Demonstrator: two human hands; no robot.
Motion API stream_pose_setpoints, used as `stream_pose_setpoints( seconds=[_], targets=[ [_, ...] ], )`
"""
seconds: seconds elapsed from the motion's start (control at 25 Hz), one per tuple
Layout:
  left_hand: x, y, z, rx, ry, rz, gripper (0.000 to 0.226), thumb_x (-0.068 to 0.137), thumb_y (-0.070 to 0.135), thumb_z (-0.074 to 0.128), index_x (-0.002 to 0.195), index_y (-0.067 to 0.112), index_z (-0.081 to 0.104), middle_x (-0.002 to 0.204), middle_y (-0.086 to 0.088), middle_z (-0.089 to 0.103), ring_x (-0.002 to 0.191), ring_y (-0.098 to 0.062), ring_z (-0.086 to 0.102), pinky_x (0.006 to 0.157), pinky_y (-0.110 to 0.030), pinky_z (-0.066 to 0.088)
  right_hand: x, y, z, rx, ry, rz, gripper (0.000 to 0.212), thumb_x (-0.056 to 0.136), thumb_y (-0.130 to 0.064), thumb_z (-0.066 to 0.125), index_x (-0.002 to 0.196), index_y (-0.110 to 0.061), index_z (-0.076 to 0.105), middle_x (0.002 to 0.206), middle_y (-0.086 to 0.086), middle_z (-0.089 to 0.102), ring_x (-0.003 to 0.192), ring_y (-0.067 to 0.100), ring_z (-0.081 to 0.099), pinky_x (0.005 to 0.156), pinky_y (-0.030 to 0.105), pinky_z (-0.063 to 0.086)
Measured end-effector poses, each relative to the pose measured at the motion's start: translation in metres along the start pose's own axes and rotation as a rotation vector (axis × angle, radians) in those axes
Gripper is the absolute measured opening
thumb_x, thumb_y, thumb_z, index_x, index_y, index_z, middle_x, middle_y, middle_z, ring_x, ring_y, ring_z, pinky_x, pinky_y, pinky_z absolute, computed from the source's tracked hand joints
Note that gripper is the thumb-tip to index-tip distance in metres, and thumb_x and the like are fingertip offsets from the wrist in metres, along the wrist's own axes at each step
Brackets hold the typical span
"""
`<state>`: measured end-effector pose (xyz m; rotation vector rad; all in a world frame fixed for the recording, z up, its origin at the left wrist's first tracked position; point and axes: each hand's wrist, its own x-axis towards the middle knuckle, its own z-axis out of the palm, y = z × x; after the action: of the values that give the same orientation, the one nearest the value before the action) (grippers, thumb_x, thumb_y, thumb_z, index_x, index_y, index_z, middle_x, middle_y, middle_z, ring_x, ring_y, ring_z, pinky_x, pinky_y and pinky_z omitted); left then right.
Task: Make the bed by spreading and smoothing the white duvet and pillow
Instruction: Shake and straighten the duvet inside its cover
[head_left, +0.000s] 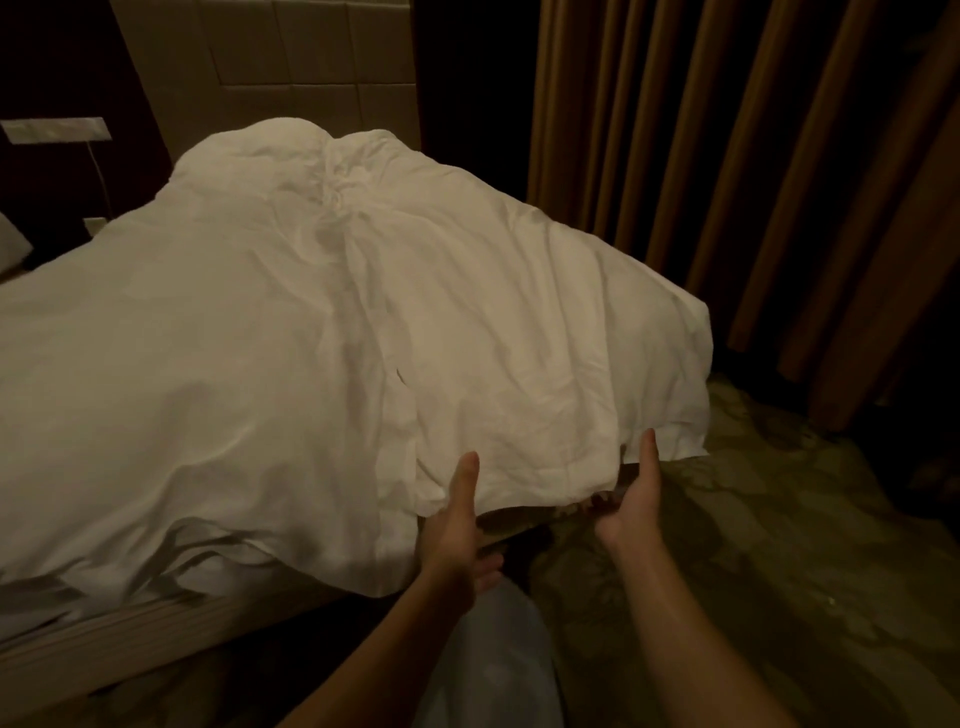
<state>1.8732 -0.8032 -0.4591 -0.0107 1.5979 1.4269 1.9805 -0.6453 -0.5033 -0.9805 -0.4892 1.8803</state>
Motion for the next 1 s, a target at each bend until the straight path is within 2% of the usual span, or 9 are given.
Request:
stream_pose_setpoints(
  seconds=[0.08, 0.2, 0.28, 0.36, 0.52, 0.68, 0.8, 0.92, 1.0],
  targets=[
    [-0.003, 0.007, 0.011, 0.163, -0.069, 0.030, 0.100, 0.054, 0.091, 0.066, 0.116, 0.013, 0.058, 0.107, -0.012, 0.068, 0.085, -0.032, 0.069, 0.064, -0.036, 0.054, 0.024, -0.010, 0.002, -0.111, -0.034, 0.047, 0.116, 0.048, -0.081, 0.083, 0.147, -0.031, 0.048, 0.135, 0.011, 0.063, 0.117, 0.038, 0.063, 0.099, 0.061, 0.050],
    [-0.012, 0.042, 0.038, 0.488, 0.009, 0.486, 0.082, 0.057, 0.093, 0.062, 0.079, 0.014, 0.063, 0.073, -0.003, 0.067, 0.063, -0.019, 0.065, 0.059, -0.033, 0.053, 0.068, -0.021, 0.009, -0.160, -0.035, 0.092, 0.127, 0.044, -0.084, 0.083, 0.151, -0.031, 0.039, 0.136, 0.011, 0.062, 0.118, 0.040, 0.062, 0.095, 0.063, 0.051],
    [-0.007, 0.074, 0.057, 0.597, 0.220, 0.801, 0.082, 0.060, 0.096, 0.057, 0.091, 0.020, 0.063, 0.091, 0.003, 0.066, 0.086, -0.018, 0.063, 0.081, -0.041, 0.056, 0.084, -0.027, 0.015, -0.132, -0.082, 0.074, 0.124, 0.048, -0.085, 0.081, 0.152, -0.031, 0.039, 0.135, 0.011, 0.063, 0.119, 0.039, 0.062, 0.099, 0.063, 0.049],
    [0.014, 0.100, 0.074, 0.779, 0.365, 0.971, 0.103, 0.060, 0.099, 0.049, 0.127, 0.021, 0.055, 0.126, 0.002, 0.055, 0.123, -0.022, 0.048, 0.107, -0.046, 0.043, 0.080, -0.035, 0.025, -0.082, -0.084, 0.057, 0.125, 0.047, -0.084, 0.081, 0.151, -0.028, 0.040, 0.133, 0.012, 0.064, 0.118, 0.039, 0.062, 0.099, 0.061, 0.050],
    [0.074, 0.107, 0.095, 1.007, 0.312, 0.837, 0.128, 0.060, 0.106, 0.028, 0.156, 0.021, 0.024, 0.163, -0.005, 0.022, 0.153, -0.031, 0.008, 0.124, -0.053, 0.006, 0.060, -0.061, 0.042, -0.036, -0.060, -0.014, 0.114, 0.055, -0.080, 0.077, 0.146, -0.022, 0.040, 0.127, 0.011, 0.063, 0.112, 0.034, 0.063, 0.092, 0.051, 0.055],
    [0.090, 0.095, 0.105, 1.091, 0.243, 0.766, 0.133, 0.059, 0.106, 0.020, 0.160, 0.021, 0.012, 0.169, -0.009, -0.003, 0.154, -0.032, -0.015, 0.121, -0.052, -0.015, 0.037, -0.094, 0.054, 0.104, 0.131, -0.089, 0.132, 0.053, -0.075, 0.085, 0.155, -0.041, 0.010, 0.130, 0.007, 0.051, 0.106, 0.031, 0.059, 0.088, 0.054, 0.056],
    [0.080, 0.111, 0.105, 1.066, 0.193, 0.704, 0.141, 0.051, 0.108, 0.008, 0.158, 0.018, 0.021, 0.168, -0.012, 0.008, 0.154, -0.036, -0.007, 0.122, -0.054, -0.010, 0.011, -0.120, 0.073, 0.130, 0.180, -0.189, 0.120, 0.064, -0.065, 0.085, 0.156, -0.038, 0.013, 0.124, 0.003, 0.051, 0.100, 0.027, 0.058, 0.090, 0.054, 0.056],
    [0.066, 0.134, 0.099, 1.112, 0.183, 0.691, 0.145, 0.046, 0.109, -0.002, 0.151, 0.015, 0.036, 0.157, -0.017, 0.034, 0.147, -0.041, 0.021, 0.122, -0.056, 0.011, -0.016, -0.139, 0.102, 0.063, 0.218, -0.256, 0.104, 0.076, -0.059, 0.080, 0.155, -0.034, 0.018, 0.102, -0.006, 0.045, 0.085, 0.019, 0.051, 0.086, 0.047, 0.054],
    [0.059, 0.149, 0.084, 1.150, 0.186, 0.736, 0.140, 0.050, 0.109, 0.002, 0.144, 0.014, 0.043, 0.147, -0.017, 0.045, 0.140, -0.040, 0.033, 0.118, -0.056, 0.022, -0.031, -0.142, 0.123, -0.011, 0.202, -0.302, 0.101, 0.076, -0.061, 0.078, 0.154, -0.035, 0.019, 0.099, -0.007, 0.041, 0.082, 0.017, 0.048, 0.086, 0.049, 0.052]
  ],
)
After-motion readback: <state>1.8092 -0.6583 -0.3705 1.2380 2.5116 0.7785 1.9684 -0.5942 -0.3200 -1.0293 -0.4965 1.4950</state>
